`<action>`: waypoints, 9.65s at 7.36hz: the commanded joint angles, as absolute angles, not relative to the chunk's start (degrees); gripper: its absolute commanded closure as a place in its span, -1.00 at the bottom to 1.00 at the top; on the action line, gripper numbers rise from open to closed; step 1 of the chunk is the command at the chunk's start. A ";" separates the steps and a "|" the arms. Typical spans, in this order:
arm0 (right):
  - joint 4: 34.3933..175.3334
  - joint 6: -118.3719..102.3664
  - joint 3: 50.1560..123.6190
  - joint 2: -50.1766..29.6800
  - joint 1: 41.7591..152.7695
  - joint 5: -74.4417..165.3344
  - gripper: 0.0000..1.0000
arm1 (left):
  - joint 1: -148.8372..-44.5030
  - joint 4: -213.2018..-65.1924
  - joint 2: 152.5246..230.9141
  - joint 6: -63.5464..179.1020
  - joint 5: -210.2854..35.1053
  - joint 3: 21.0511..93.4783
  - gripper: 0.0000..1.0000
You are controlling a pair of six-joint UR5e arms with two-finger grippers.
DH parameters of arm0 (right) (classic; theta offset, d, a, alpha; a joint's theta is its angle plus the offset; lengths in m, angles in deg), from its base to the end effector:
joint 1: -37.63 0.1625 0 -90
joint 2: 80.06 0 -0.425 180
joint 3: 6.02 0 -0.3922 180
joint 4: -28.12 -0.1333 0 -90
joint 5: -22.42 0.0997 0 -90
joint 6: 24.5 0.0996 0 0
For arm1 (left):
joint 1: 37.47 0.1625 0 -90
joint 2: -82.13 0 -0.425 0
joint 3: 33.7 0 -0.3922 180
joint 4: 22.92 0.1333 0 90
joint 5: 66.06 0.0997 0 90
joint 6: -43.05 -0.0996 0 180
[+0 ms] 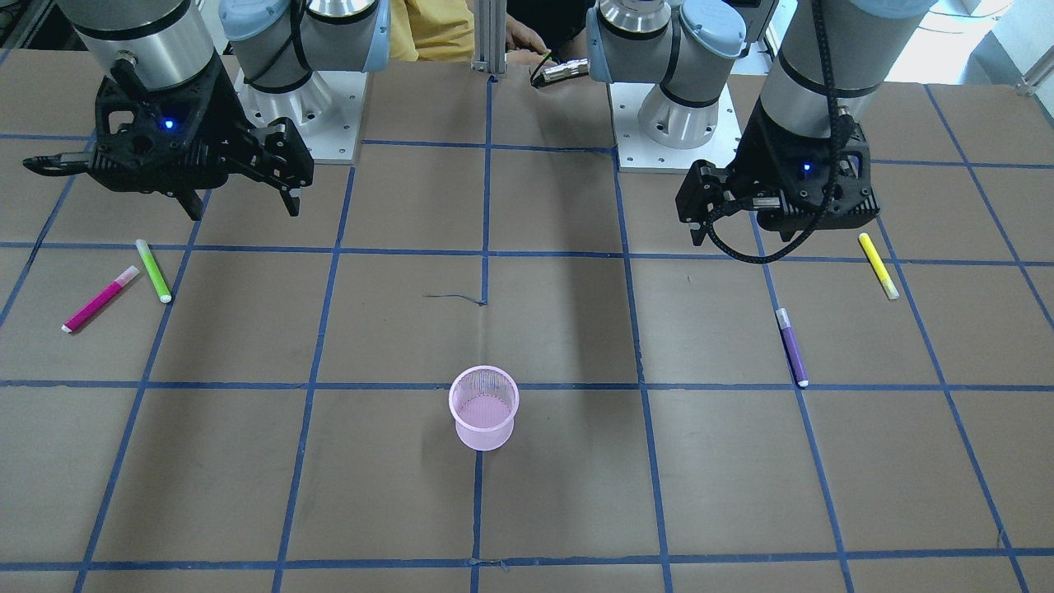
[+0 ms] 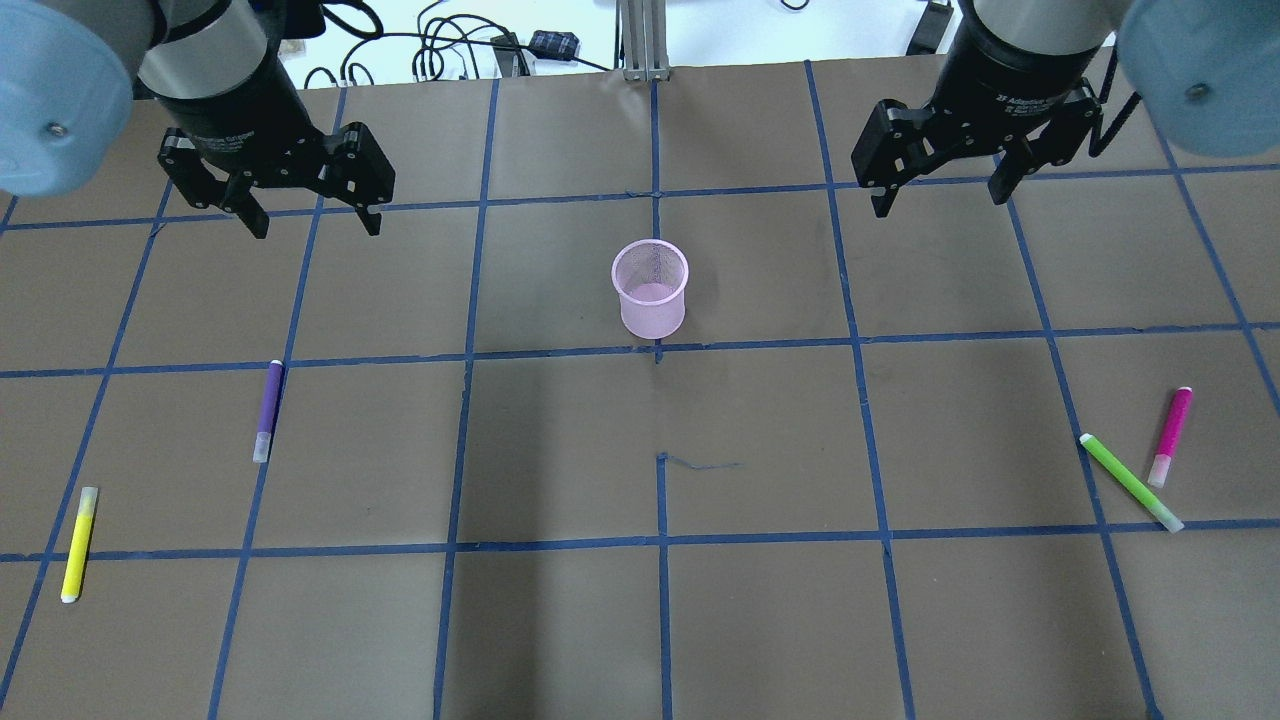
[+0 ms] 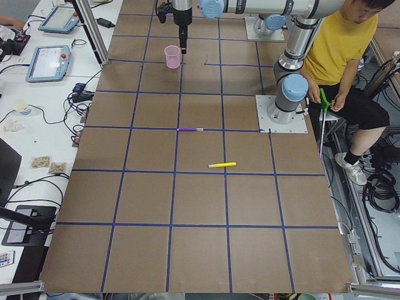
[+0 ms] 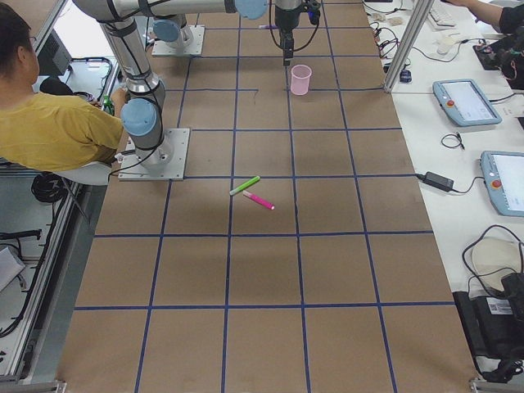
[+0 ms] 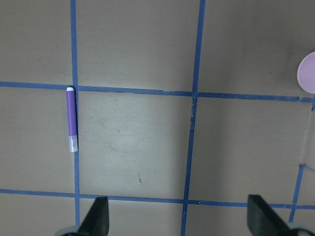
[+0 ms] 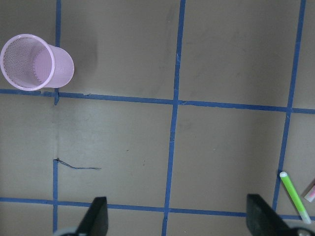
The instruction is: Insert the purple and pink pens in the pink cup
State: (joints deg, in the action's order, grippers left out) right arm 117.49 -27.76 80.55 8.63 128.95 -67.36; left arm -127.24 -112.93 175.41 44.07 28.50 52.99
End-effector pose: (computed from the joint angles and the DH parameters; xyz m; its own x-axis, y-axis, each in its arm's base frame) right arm 0.1453 -0.5007 0.5049 -0.9968 -0.0799 -0.0024 -0.0798 0.9965 -0.0262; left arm -0.1233 -0.5168 0.4878 -0.9966 -0.0218 -0.0795 -0.0218 0.9998 -0.0018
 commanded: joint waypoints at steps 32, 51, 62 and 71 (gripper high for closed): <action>147.91 -198.70 104.55 -11.68 84.83 -67.14 1.00 | -123.71 -112.74 174.32 43.75 28.08 53.66 -1.00; 130.15 -79.48 70.80 -15.53 151.89 -86.56 1.00 | -102.34 -102.55 203.85 16.06 25.70 59.11 -0.92; 125.32 -73.11 66.24 -25.63 155.23 -93.33 0.74 | -102.34 -101.93 205.26 17.30 25.88 59.20 0.83; 124.80 -73.20 64.55 -16.82 148.33 -86.34 -1.00 | -110.04 -104.74 194.82 19.12 26.15 55.96 1.00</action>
State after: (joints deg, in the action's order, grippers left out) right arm 124.77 -73.38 64.31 -21.29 152.12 -89.98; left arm -107.06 -104.28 196.93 17.63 26.63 56.98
